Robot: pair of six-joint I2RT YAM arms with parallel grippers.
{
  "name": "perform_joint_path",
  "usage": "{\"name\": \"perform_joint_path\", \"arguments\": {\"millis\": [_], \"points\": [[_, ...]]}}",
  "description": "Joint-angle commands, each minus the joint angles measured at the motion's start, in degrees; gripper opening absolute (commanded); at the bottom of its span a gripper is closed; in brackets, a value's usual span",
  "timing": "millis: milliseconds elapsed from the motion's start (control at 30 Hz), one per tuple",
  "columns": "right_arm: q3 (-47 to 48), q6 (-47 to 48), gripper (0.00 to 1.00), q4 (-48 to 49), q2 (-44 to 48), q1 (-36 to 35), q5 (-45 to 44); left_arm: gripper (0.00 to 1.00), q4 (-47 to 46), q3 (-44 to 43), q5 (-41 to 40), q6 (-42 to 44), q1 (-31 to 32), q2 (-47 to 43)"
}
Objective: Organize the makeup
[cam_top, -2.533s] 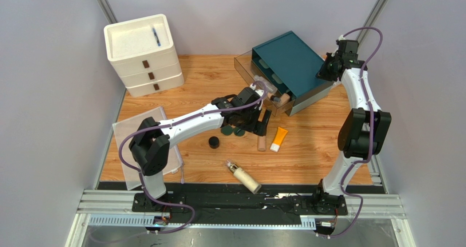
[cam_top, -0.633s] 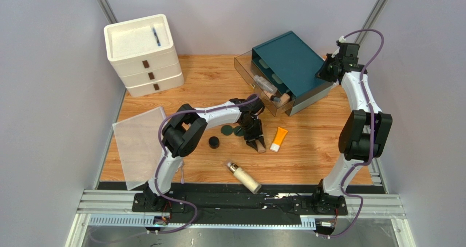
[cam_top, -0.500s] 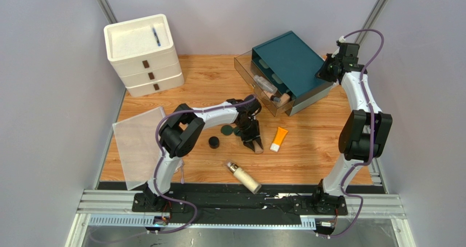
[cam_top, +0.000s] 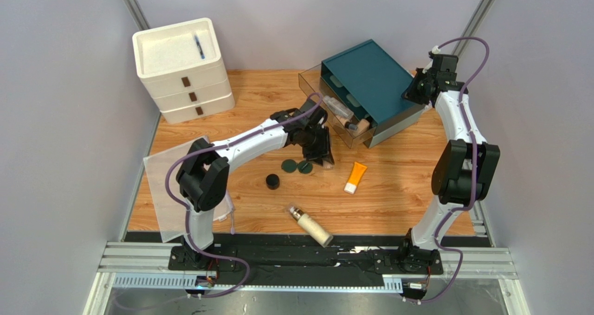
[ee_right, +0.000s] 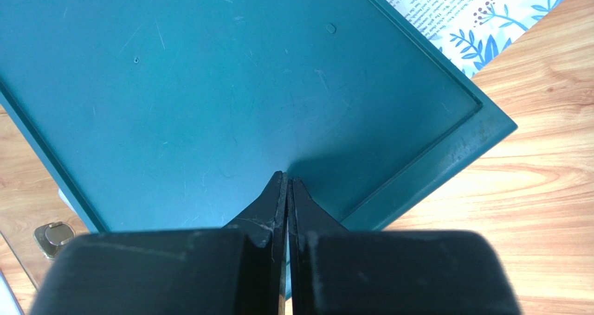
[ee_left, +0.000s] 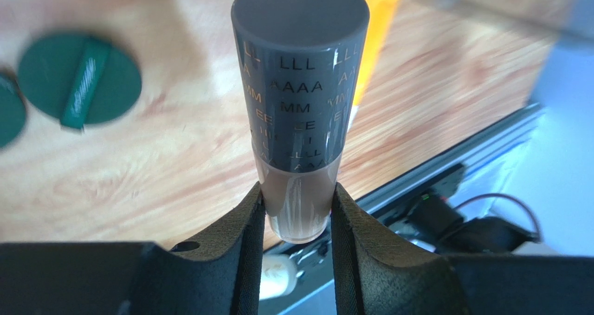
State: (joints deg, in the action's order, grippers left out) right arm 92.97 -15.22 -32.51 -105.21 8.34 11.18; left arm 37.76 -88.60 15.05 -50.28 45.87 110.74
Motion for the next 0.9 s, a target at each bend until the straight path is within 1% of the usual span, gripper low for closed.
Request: {"name": "perform_joint_path", "arguments": {"millis": [0,67,100,133,167,233,267,300,333,367,400,467,567,600,667,700,767,800,867], "points": [[-1.74,-0.68,0.02,-8.18,-4.83,-1.13,2.0,0.0,-6.19,-6.92,0.84,3.7,-5.24,-2.81],[-1.91,-0.86,0.02,-8.01,-5.01,-1.13,2.27,0.0,-8.74,-8.34,3.31,2.82,-7.27,-1.85],[-1.83,-0.77,0.02,-8.01,-5.09,-1.22,2.7,0.0,-10.32,-10.87,5.23,3.0,-8.24,-1.15],[-1.83,-0.86,0.02,-8.09,-5.18,-1.22,2.79,0.0,-10.25,-13.07,5.43,3.43,-9.55,-0.36],[-2.0,-0.6,0.02,-8.01,-5.36,-1.48,2.88,0.0,-8.77,-18.23,5.95,4.48,-10.09,2.0],[-2.35,-0.51,0.02,-8.01,-5.45,-1.66,2.53,0.0,-7.88,-23.18,6.57,4.49,-11.4,5.95],[-2.61,-0.51,0.02,-7.92,-5.45,-1.75,2.71,0.0,-8.14,-25.37,7.44,3.79,-11.76,7.37],[-3.05,-0.51,0.02,-7.83,-5.45,-1.75,2.79,0.0,-8.75,-29.75,9.54,3.18,-12.29,8.95],[-3.32,-0.51,0.02,-7.66,-5.36,-1.75,2.88,0.0,-8.75,-32.14,10.6,2.48,-12.81,11.93],[-3.49,-0.42,0.02,-7.65,-5.45,-1.75,2.88,0.0,-8.84,-36.34,11.14,1.34,-13.43,13.35],[-3.58,-0.16,0.02,-7.65,-5.45,-1.75,2.8,0.0,-8.67,-38.38,11.49,0.8,-13.61,14.67],[-3.58,0.02,0.02,-7.92,-5.45,-1.75,2.62,0.0,-8.84,-42.16,11.23,-1.73,-14.31,17.92],[-3.67,0.46,0.02,-8.01,-5.45,-1.75,2.71,0.0,-11.38,-42.62,10.97,-5.51,-15.45,20.3],[-3.5,0.54,0.02,-8.09,-5.53,-1.75,2.79,0.02,-12.17,-42.45,10.79,-6.49,-15.8,21.09],[-3.67,0.46,0.03,-8.18,-5.62,-1.75,3.06,0.07,-13.84,-42.36,10.53,-8.95,-16.42,21.89],[-3.67,0.37,0.03,-8.09,-5.62,-1.75,3.06,0.14,-14.29,-42.45,10.53,-9.65,-16.86,22.32],[-4.02,0.28,0.03,-8.09,-5.62,-1.75,3.06,0.25,-14.55,-43.93,10.18,-10.45,-17.21,23.47],[-4.02,0.37,0.03,-8.09,-5.62,-1.75,3.15,0.35,-14.73,-44.46,10.09,-10.54,-17.39,23.82],[-4.2,0.37,0.03,-8.0,-5.53,-1.75,3.15,0.44,-15.17,-46.13,10.35,-11.06,-17.74,25.05]]}}
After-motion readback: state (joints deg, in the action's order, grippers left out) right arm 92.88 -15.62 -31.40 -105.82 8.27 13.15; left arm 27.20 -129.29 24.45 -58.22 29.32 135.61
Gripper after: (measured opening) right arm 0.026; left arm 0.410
